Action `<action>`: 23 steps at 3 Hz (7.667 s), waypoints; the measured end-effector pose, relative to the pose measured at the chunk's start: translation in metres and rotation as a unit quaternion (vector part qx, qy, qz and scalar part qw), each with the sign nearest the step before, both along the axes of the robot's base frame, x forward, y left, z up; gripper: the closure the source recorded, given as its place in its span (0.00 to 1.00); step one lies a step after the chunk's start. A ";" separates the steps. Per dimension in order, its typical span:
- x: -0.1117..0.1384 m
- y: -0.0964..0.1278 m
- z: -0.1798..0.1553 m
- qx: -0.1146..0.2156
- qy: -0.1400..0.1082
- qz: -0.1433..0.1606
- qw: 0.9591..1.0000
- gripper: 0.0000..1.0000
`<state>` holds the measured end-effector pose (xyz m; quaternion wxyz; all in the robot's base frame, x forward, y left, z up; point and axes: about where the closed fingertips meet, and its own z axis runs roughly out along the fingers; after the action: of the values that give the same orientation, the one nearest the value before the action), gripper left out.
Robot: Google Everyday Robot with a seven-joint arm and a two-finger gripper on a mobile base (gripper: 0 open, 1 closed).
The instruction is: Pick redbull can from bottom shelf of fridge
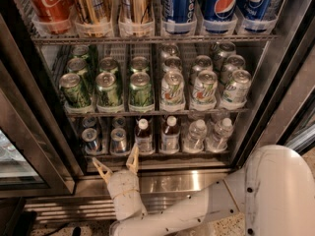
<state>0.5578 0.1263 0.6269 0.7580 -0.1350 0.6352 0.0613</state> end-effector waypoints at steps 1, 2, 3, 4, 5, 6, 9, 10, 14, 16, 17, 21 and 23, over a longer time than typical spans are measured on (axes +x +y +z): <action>0.006 -0.001 -0.004 -0.015 -0.005 -0.004 1.000 0.16; 0.014 -0.006 -0.009 -0.026 -0.005 -0.010 1.000 0.20; 0.023 -0.008 -0.013 -0.038 -0.007 -0.016 0.999 0.22; 0.031 -0.004 -0.017 -0.047 -0.008 -0.017 0.999 0.24; 0.035 0.000 -0.021 -0.051 -0.006 -0.018 0.999 0.29; 0.039 0.004 -0.023 -0.051 -0.007 -0.022 0.998 0.30; 0.053 -0.001 -0.018 -0.055 -0.024 -0.053 0.997 0.32; 0.061 -0.009 -0.017 -0.056 -0.026 -0.068 0.996 0.31; 0.061 -0.014 -0.023 -0.037 -0.014 -0.062 0.997 1.00; 0.049 -0.001 0.002 -0.014 -0.017 -0.027 0.999 1.00; 0.041 0.002 0.021 -0.005 -0.016 -0.002 1.000 1.00; -0.014 0.010 0.027 -0.032 0.004 0.064 0.997 1.00; -0.063 -0.025 0.030 -0.036 0.045 0.152 0.987 1.00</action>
Offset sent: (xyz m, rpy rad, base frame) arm 0.0216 -0.0145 -0.0170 -0.0781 -0.0089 -0.0440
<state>0.4952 0.1013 0.6568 0.7049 -0.2543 0.6427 0.1594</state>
